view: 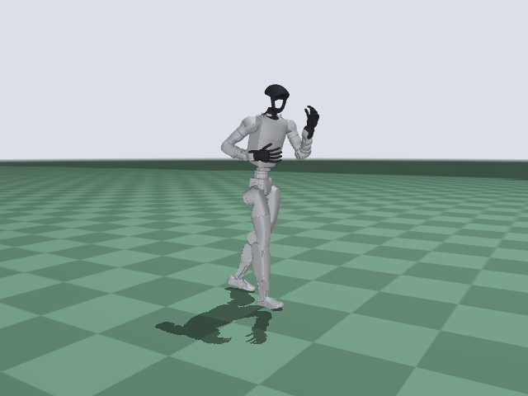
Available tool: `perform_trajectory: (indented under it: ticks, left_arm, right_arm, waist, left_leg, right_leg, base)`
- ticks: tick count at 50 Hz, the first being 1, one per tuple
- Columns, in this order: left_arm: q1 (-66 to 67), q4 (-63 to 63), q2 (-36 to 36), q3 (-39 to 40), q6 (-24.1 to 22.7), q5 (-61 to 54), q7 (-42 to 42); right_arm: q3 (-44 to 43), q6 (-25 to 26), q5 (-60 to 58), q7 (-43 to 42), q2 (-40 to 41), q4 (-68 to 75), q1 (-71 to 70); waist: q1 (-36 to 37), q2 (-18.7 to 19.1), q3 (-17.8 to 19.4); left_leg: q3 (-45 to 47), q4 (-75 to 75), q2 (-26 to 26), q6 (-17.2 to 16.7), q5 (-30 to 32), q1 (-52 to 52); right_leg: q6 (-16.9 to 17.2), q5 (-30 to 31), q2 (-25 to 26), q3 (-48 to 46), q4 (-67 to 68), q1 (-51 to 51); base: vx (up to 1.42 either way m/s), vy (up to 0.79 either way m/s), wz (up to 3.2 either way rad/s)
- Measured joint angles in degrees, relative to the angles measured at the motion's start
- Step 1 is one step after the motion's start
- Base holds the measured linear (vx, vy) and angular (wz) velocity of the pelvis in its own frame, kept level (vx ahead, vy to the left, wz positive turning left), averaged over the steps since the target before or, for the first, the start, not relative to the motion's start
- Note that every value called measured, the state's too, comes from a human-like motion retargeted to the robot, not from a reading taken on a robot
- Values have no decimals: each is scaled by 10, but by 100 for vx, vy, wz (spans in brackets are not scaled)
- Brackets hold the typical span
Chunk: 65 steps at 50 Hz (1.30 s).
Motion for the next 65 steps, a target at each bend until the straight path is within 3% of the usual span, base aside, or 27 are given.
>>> perform_trajectory:
  ticks: [3, 6, 8, 10, 13, 16, 19, 22, 25, 27, 30, 32, 35, 40, 43, 45, 49, 52, 55, 58, 60, 63, 65]
  left_arm:
    - [39, 22, 3, -17, 1, 7, -46]
    - [92, 54, -3, -37, -5, -15, -87]
    - [134, 77, -11, -39, -2, -43, -108]
    - [189, 91, -17, -27, 10, -52, -123]
    - [299, 68, 6, 6, 14, -61, -146]
    - [419, 11, 54, 41, -2, -163, -189]
    - [538, -24, 93, 84, -15, -279, -227]
    - [631, -32, 106, 132, -10, -338, -246]
    - [681, -30, 108, 172, -9, -341, -262]
    - [670, -22, 119, 175, -8, -307, -267]
    - [584, 13, 161, 129, -21, -219, -222]
    - [473, 64, 197, 61, -33, -156, -142]
    - [290, 122, 208, -42, -24, -96, -63]
    - [48, 78, 92, -114, 6, -39, -62]
    - [-38, 53, 23, -151, 14, -43, -66]
    - [-58, 44, 6, -164, 11, -59, -75]
    - [-33, 56, 8, -171, 21, -74, -87]
    - [38, 82, 21, -155, 19, -87, -98]
    - [129, 118, 33, -108, 2, -74, -104]
    - [233, 155, 28, -24, -17, -18, -102]
    - [318, 157, 15, 55, -21, -18, -117]
    - [454, 110, 6, 144, -26, -105, -149]
    - [541, 63, 23, 186, -30, -184, -177]
  right_arm:
    - [-35, 12, -24, 17, 14, 17, 40]
    - [-49, 4, -45, -1, 38, 36, 58]
    - [-25, -16, -64, -45, 60, 60, 33]
    - [2, -40, -84, -98, 81, 85, -13]
    - [-20, -51, -61, -114, 109, 65, -61]
    - [-41, -61, 12, -93, 132, 1, -84]
    - [-32, -66, 59, -74, 121, -54, -100]
    - [-28, -46, 56, -53, 79, -82, -122]
    - [-16, -41, 70, -23, 41, -95, -138]
    - [-4, -42, 64, -8, 39, -92, -139]
    - [26, -51, 30, -29, 73, -63, -131]
    - [65, -64, 19, -87, 101, -5, -125]
    - [115, -61, 1, -134, 103, 81, -104]
    - [83, -29, 9, -42, -21, 5, -17]
    - [51, -7, 22, -8, -66, -26, 19]
    - [26, 6, 17, 9, -86, -33, 34]
    - [-17, 18, -27, 1, -124, -46, 23]
    - [-17, 14, -44, -6, -134, -38, -13]
    - [-1, -9, -84, -17, -121, -11, -76]
    - [9, -46, -180, -38, -92, -2, -150]
    - [10, -58, -200, -42, -53, -11, -213]
    - [-7, -61, -165, -57, 9, -56, -297]
    - [-20, -64, -142, -80, 38, -90, -339]
  waist:
    - [-13, -24, -14]
    - [-1, -46, -24]
    - [11, -42, -13]
    - [25, -35, 7]
    - [58, -42, 19]
    - [117, -73, 10]
    - [187, -117, 4]
    - [257, -132, 6]
    - [304, -117, 19]
    - [311, -105, 31]
    - [310, -106, 64]
    - [306, -121, 98]
    - [295, -120, 130]
    - [223, -82, 102]
    - [151, -58, 53]
    - [111, -40, 14]
    - [76, -14, -45]
    - [71, -13, -79]
    - [73, -8, -75]
    - [91, 10, -26]
    - [110, 4, 7]
    - [154, -33, 16]
    - [194, -60, 5]
  left_leg:
    - [-13, 59, -27, -3, 49, 28]
    - [-10, 272, -52, -24, 80, -36]
    - [0, 433, -37, -40, 84, -102]
    - [11, 567, -2, -28, 48, -168]
    - [33, 659, 52, 29, -1, -264]
    - [53, 607, 76, 74, -27, -336]
    - [70, 413, 77, 85, -28, -339]
    - [47, 139, 87, 63, -12, -290]
    - [-37, -46, 110, 17, -32, -243]
    - [-44, -53, 132, 9, -15, -236]
    - [-4, 70, 130, 40, 19, -264]
    - [26, 210, 114, 56, -52, -303]
    - [85, 323, 126, 44, -112, -310]
    - [199, 279, 155, 27, -107, -249]
    - [254, 170, 145, 19, -56, -196]
    - [286, 109, 143, 9, -11, -163]
    - [327, 78, 139, -14, 59, -114]
    - [313, 115, 128, -5, 78, -90]
    - [245, 282, 143, 23, 65, -125]
    - [116, 474, 127, 29, 67, -194]
    - [67, 567, 105, 32, 35, -230]
    - [75, 604, 91, 70, -31, -275]
    - [96, 562, 85, 94, -67, -296]
  right_leg:
    - [22, -14, -1, -31, -51, 6]
    - [-28, 5, -7, 8, -14, 21]
    - [-74, -34, 4, 38, 53, 20]
    - [-95, -107, 19, 57, 150, 10]
    - [-84, -150, 36, 85, 207, 26]
    - [-65, -126, 44, 140, 169, 65]
    - [-42, -75, 35, 213, 128, 107]
    - [-15, -40, 39, 281, 112, 147]
    - [3, -56, 45, 316, 134, 190]
    - [-6, -104, 41, 295, 213, 189]
    - [-48, -196, 9, 237, 422, 138]
    - [-79, -255, -33, 203, 547, 101]
    - [-113, -305, -55, 174, 621, 69]
    - [-101, -274, -76, 69, 531, 29]
    - [-60, -231, -59, 30, 432, 12]
    - [-35, -214, -42, 12, 348, 9]
    - [-21, -154, -28, -24, 170, 27]
    - [-18, -131, -18, -24, 86, 51]
    - [-48, -178, 5, 45, 69, 73]
    - [-110, -220, 57, 168, 123, 78]
    - [-128, -243, 83, 241, 171, 82]
    - [-104, -236, 76, 327, 164, 113]
    - [-74, -195, 53, 356, 127, 141]
  base:
    - [112, -17, -44]
    - [103, -13, -63]
    - [94, -8, -77]
    - [88, -7, -98]
    - [85, -9, -118]
    - [82, -5, -167]
    - [80, 8, -227]
    - [80, 23, -261]
    - [75, 39, -233]
    - [62, 46, -148]
    - [46, 44, -88]
    - [35, 38, -75]
    - [29, 31, -122]
    - [19, 24, -181]
    - [15, 9, -203]
    - [21, -4, -259]
    - [27, -15, -338]
    - [30, -21, -396]
    - [29, -18, -421]
    - [31, -11, -425]
    - [40, -12, -392]
    - [58, -11, -296]
    - [73, -5, -214]
